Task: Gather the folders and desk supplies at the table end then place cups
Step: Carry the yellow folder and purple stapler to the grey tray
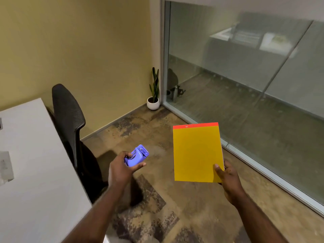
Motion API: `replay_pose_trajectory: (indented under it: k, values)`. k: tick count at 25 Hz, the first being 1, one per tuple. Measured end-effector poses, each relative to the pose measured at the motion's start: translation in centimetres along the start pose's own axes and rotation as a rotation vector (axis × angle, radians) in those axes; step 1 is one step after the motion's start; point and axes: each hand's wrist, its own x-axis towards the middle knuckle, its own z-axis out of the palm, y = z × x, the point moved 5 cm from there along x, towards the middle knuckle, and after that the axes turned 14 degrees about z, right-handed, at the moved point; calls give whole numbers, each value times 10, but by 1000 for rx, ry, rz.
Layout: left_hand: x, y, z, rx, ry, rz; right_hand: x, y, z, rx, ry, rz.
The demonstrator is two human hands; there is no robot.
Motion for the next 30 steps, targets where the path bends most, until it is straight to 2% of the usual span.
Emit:
replay_pose_trajectory:
  k: [10,20,30]
  values:
    - [164,-22,65,-10,124,-9,181,-81,35,-18,-62,0]
    - [340,-58,73,-5,255,-67,360,-175,138,-52,-194,-16]
    - [479,-93,75,83,466,-195,556,-269,262,-173,-453,-7]
